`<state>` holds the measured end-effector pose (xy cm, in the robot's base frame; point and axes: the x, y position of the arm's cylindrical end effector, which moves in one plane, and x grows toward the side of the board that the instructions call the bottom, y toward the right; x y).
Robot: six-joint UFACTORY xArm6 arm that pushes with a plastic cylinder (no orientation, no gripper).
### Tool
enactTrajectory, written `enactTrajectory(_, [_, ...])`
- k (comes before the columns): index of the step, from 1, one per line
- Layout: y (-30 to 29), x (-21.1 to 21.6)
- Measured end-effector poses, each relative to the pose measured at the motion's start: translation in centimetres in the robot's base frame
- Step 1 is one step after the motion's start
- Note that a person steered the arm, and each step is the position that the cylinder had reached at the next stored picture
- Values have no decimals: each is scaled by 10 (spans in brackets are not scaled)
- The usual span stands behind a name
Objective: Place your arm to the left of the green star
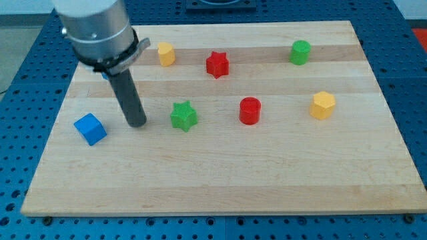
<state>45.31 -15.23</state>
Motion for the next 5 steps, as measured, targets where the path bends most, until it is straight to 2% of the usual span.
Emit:
enactTrajectory(1, [0, -25])
enactTrajectory(2, [20, -21])
enactTrajectory(3, [39, 10])
enactTrajectory(4, [35, 17])
enactTrajectory(5, [19, -20])
